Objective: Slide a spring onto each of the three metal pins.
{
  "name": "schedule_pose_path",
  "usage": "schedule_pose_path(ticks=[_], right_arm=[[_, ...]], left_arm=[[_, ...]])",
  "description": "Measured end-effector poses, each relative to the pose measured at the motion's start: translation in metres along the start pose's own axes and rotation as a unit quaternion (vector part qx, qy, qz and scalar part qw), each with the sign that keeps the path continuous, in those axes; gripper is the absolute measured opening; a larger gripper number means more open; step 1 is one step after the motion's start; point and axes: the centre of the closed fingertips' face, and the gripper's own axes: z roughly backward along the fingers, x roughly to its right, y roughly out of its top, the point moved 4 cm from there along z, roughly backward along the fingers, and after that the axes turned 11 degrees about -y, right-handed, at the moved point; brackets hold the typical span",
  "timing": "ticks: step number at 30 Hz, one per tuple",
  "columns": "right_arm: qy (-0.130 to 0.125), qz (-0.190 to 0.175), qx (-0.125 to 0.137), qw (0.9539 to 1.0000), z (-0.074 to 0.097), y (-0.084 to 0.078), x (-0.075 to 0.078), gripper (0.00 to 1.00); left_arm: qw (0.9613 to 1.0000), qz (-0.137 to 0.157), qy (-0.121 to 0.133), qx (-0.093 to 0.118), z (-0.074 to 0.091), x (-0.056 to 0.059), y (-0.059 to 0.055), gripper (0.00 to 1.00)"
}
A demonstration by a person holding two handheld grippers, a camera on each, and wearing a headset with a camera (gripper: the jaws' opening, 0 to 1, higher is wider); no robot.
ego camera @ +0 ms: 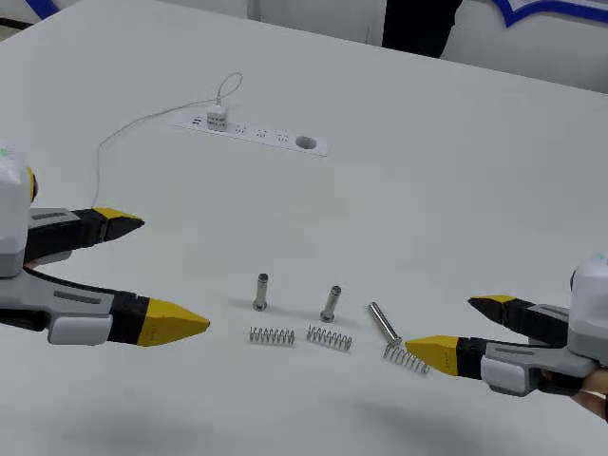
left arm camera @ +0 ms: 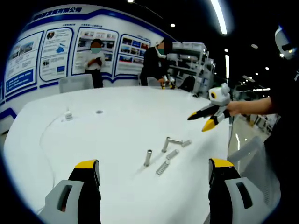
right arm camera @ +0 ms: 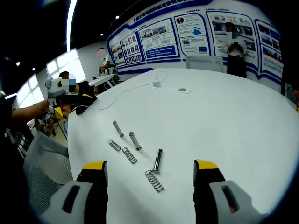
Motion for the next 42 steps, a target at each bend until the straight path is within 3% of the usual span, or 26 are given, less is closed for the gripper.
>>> schedule_pose_path(ticks=[12,15,20,33,42], right_arm=[[0.004,0.028,-0.016,0.9995,-0.020,0.005,-0.005,0.69],[-0.015,0.032,-0.015,0.9992,-0.025,0.007,-0.002,0.66],[-0.024,0.023,-0.018,0.9993,-0.032,0.007,0.004,0.61],[-0.031,0.050,-0.056,0.9967,-0.052,-0.010,-0.001,0.51],[-0.038,0.035,-0.063,0.9966,-0.064,-0.010,-0.001,0.41]], left_arm=[[1.0000,0.004,-0.002,-0.001,-0.001,-0.001,-0.003,0.99],[1.0000,0.006,-0.001,0.001,-0.001,-0.001,-0.003,0.99],[1.0000,0.007,-0.002,-0.002,-0.001,-0.001,-0.004,0.98],[0.9998,0.015,0.004,0.008,-0.006,-0.003,-0.007,0.96],[0.9997,0.020,0.006,0.009,-0.004,-0.004,-0.010,0.96]])
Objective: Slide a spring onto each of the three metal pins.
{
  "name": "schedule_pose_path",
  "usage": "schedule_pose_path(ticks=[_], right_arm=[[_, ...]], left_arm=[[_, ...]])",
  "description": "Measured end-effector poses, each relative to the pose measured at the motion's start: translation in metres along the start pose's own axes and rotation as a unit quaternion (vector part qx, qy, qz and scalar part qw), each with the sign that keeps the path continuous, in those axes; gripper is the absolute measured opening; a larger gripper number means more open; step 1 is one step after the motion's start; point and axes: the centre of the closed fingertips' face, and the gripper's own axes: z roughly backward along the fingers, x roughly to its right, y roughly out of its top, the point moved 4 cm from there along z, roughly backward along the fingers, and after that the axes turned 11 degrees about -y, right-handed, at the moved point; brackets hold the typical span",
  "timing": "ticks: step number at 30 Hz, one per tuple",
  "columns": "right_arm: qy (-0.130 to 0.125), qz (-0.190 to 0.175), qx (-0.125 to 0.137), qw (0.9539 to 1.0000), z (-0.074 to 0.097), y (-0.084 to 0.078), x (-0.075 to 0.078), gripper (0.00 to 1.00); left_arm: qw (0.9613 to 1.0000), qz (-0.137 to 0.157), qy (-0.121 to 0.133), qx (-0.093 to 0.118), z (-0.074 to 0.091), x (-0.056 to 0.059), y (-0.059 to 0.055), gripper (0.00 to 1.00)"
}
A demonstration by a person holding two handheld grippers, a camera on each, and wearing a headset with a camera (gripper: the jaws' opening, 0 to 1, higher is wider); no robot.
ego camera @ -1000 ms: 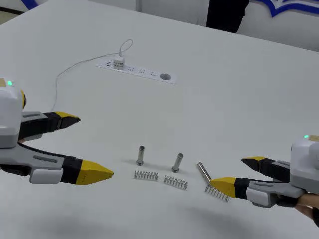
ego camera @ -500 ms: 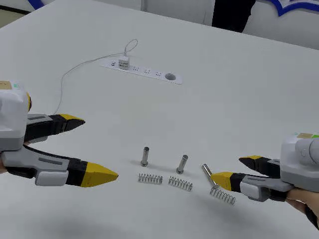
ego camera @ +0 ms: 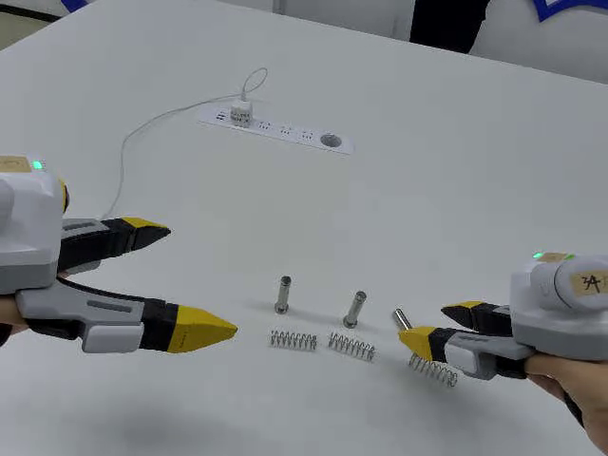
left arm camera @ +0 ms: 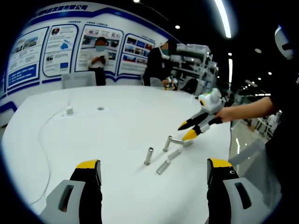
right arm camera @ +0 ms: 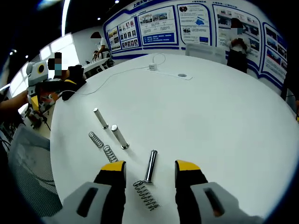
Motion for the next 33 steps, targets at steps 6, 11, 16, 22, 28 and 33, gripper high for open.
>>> schedule_pose_path(ticks=[6,11,16,22,28,33], right_arm=[[0.005,-0.006,-0.007,0.9999,-0.012,0.003,0.000,0.33],[0.001,0.009,-0.016,0.9998,-0.024,0.004,-0.002,0.29],[-0.009,0.000,-0.037,0.9993,-0.034,0.001,-0.001,0.23],[-0.021,0.020,-0.044,0.9986,-0.038,0.001,-0.004,0.22],[-0.031,0.033,-0.056,0.9974,-0.042,-0.003,-0.008,0.21],[-0.036,0.053,-0.062,0.9960,-0.043,-0.002,-0.010,0.20]], left_arm=[[1.0000,0.004,-0.001,-0.005,0.001,0.001,-0.007,0.96],[0.9999,0.012,0.002,0.001,0.002,0.000,-0.008,0.96],[0.9999,0.013,0.002,-0.004,0.003,0.000,-0.011,0.96],[0.9998,0.020,0.008,-0.005,0.006,-0.003,-0.016,0.96],[0.9998,0.020,0.006,-0.002,0.003,-0.003,-0.015,0.95],[0.9998,0.018,0.003,-0.002,0.002,-0.001,-0.014,0.95]])
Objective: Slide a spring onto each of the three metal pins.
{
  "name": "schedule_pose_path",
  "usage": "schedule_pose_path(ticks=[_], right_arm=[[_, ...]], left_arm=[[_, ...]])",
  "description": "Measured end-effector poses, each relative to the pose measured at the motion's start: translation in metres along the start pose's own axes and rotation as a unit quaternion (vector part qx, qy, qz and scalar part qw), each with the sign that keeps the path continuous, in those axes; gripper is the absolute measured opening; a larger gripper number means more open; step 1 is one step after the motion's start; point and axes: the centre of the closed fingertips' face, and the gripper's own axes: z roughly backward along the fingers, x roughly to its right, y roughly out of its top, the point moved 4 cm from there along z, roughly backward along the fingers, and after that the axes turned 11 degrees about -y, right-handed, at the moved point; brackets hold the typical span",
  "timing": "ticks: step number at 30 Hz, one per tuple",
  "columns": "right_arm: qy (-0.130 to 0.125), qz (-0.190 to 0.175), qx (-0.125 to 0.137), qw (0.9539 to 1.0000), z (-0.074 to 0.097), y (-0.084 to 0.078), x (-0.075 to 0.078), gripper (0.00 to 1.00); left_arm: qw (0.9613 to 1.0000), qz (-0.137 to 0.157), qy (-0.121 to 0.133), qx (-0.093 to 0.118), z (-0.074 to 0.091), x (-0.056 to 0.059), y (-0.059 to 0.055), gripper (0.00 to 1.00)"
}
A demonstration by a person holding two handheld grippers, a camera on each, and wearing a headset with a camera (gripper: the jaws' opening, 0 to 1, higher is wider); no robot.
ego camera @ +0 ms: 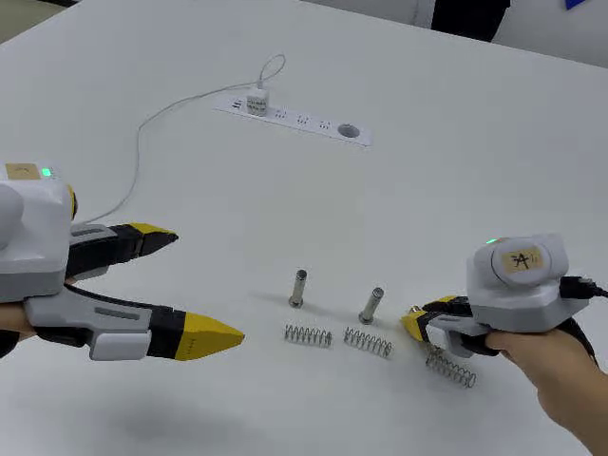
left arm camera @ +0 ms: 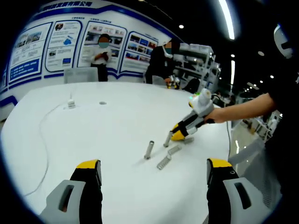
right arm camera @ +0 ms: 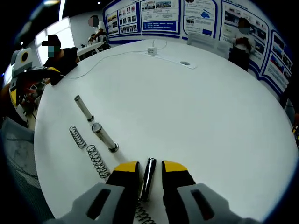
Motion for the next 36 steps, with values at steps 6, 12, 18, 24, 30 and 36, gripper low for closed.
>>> schedule_pose_path(ticks=[6,12,18,24,30,36], right_arm=[[0.004,0.006,-0.010,0.9999,0.000,0.001,-0.001,0.16],[0.021,-0.009,-0.027,0.9994,-0.004,0.001,0.007,0.10],[0.021,-0.007,-0.041,0.9989,-0.003,0.002,0.006,0.09],[0.024,-0.043,-0.059,0.9970,-0.003,0.003,0.008,0.08],[0.016,-0.063,-0.031,0.9974,-0.003,0.004,0.007,0.07],[0.018,-0.047,-0.008,0.9987,0.001,0.012,0.004,0.07]], left_arm=[[1.0000,0.000,0.002,0.002,0.002,-0.001,0.001,0.95],[0.9999,-0.004,0.003,0.009,0.003,-0.001,0.006,0.95],[0.9999,-0.008,-0.002,0.010,-0.001,0.001,0.007,0.94],[0.9999,-0.011,-0.005,0.009,-0.004,0.004,0.009,0.94],[0.9999,-0.014,-0.008,0.004,-0.003,0.006,0.009,0.94],[0.9998,-0.018,-0.005,0.005,0.000,0.007,0.013,0.95]])
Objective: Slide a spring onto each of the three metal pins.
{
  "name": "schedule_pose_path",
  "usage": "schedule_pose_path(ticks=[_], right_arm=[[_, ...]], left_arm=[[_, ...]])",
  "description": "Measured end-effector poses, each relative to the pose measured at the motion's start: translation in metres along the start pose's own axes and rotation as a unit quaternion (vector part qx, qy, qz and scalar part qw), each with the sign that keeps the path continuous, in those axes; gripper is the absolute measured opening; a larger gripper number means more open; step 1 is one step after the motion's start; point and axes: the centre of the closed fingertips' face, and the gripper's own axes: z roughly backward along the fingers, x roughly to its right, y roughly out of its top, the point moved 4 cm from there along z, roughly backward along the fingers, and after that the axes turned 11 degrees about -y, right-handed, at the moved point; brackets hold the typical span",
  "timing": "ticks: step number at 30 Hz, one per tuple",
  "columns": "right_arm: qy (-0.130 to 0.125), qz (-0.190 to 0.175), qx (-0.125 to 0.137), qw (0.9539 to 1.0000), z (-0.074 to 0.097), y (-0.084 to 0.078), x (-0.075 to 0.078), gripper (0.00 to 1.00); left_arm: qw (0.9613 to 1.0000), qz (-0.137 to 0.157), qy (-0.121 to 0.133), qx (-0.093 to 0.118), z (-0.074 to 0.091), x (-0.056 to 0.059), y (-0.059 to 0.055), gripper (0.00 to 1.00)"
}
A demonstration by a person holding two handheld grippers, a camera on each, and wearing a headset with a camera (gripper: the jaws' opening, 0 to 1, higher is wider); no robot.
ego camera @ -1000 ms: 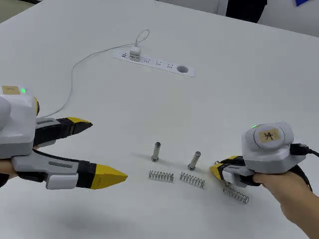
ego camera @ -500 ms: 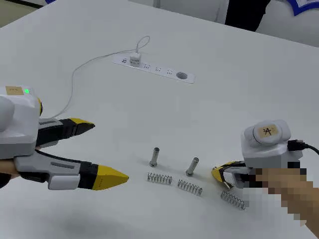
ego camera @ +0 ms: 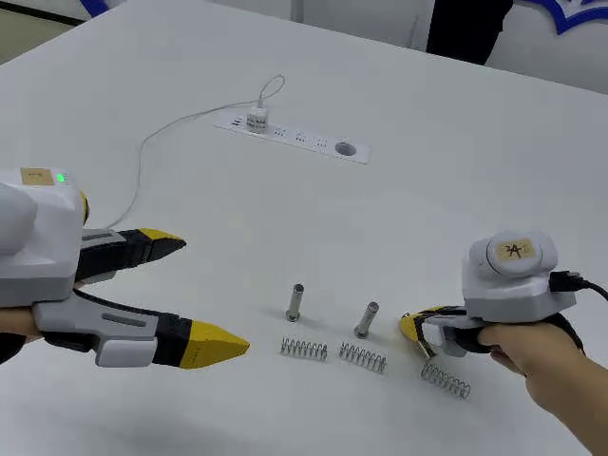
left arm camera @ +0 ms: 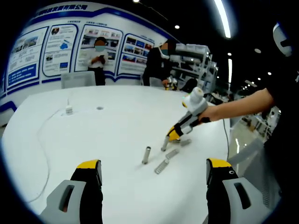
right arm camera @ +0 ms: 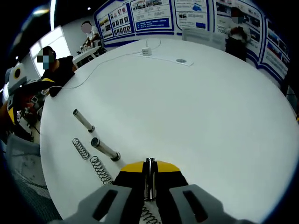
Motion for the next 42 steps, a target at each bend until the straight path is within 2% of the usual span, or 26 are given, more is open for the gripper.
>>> schedule_pose_path(ticks=[13,23,37,42], right_arm=[[-0.006,0.007,0.036,0.9993,0.012,0.007,0.002,0.07],[-0.008,-0.002,0.059,0.9982,0.019,0.004,0.004,0.07],[-0.012,0.008,0.092,0.9957,0.030,0.005,0.009,0.07],[-0.017,0.014,0.095,0.9952,0.033,0.004,0.009,0.07]], left_arm=[[1.0000,-0.004,-0.001,0.003,-0.001,0.004,0.003,0.95],[1.0000,-0.005,0.000,0.006,0.000,0.006,0.005,0.95],[0.9999,-0.008,-0.004,0.009,-0.002,0.010,0.009,0.95],[0.9999,-0.011,-0.005,0.006,-0.002,0.013,0.008,0.95]])
